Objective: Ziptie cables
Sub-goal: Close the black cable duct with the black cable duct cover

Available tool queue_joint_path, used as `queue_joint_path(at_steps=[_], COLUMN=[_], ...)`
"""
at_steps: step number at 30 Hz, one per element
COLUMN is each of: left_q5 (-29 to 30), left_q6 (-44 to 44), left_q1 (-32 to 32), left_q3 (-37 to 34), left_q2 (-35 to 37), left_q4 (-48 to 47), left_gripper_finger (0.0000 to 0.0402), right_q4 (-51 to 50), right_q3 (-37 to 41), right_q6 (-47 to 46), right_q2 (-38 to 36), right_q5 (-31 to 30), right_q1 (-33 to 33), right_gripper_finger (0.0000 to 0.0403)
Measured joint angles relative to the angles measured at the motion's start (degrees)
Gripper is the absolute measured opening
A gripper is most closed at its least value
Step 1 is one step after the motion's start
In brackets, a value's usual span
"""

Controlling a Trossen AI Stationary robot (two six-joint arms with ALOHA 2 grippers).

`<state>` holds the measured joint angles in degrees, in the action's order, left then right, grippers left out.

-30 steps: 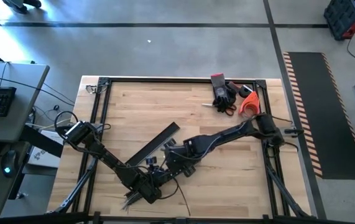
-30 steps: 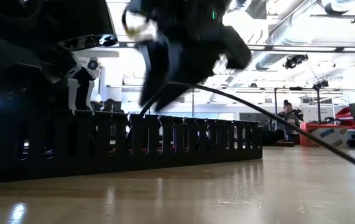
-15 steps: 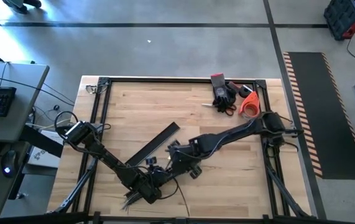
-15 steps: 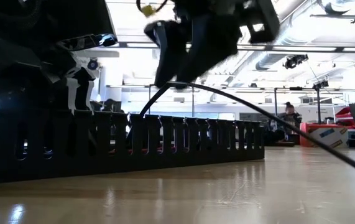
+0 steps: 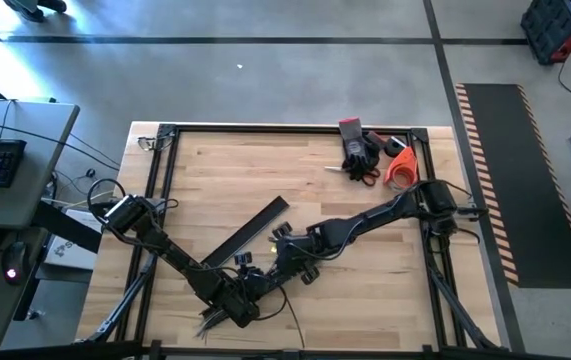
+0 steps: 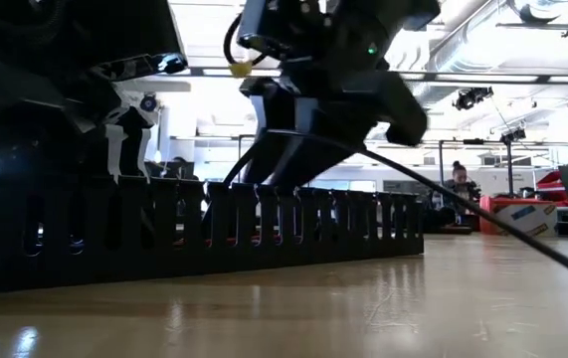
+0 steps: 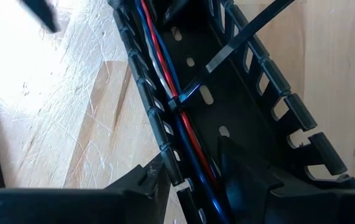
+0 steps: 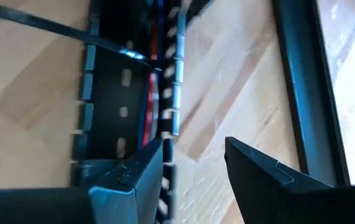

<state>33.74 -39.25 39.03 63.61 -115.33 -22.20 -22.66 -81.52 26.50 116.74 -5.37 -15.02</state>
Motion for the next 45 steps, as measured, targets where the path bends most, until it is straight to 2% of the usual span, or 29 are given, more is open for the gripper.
queue_joint_path(at_steps=[6,13,18,21,25,29,35,37,41,45], left_q5=[0.1,0.5,-0.5,-0.7,-0.7,-0.5,-0.4,-0.4,-0.3,-0.4], left_q6=[0.8,1.1,2.7,2.9,2.8,2.6,1.6,1.6,1.8,1.9], left_q1=[0.0,0.0,0.1,0.1,0.1,0.1,0.1,0.1,0.1,0.1], left_q3=[0.0,-0.1,0.0,0.0,0.0,0.0,0.0,0.0,0.0,0.0], left_q2=[0.0,0.0,0.0,0.0,0.0,0.0,0.0,0.0,0.0,0.0], left_q4=[0.0,-0.2,1.0,1.1,1.0,1.0,0.9,0.9,1.0,1.0], left_gripper_finger=[0.0106,0.0106,0.0106,0.0106,0.0105,0.0105,0.0105,0.0105,0.0105,0.0105], right_q4=[1.2,2.6,3.3,2.9,2.4,1.1,-3.8,-2.9,-1.1,0.7], right_q3=[0.0,0.1,-0.1,-0.1,-0.1,-0.1,-0.2,-0.2,-0.2,-0.1], right_q6=[-1.5,-8.2,-12.4,-12.4,-10.3,-8.0,-5.0,-5.1,-3.5,-3.7], right_q2=[0.0,0.1,0.6,1.9,1.3,-2.6,-5.9,-4.8,-1.5,0.4], right_q5=[0.9,1.5,-0.7,0.0,-2.0,-1.6,9.3,9.0,3.9,2.6], right_q1=[2.1,4.6,6.7,7.1,6.6,5.2,1.4,0.1,-1.9,-2.3], right_gripper_finger=[0.0156,0.0156,0.0155,0.0155,0.0155,0.0155,0.0155,0.0155,0.0155,0.0155])
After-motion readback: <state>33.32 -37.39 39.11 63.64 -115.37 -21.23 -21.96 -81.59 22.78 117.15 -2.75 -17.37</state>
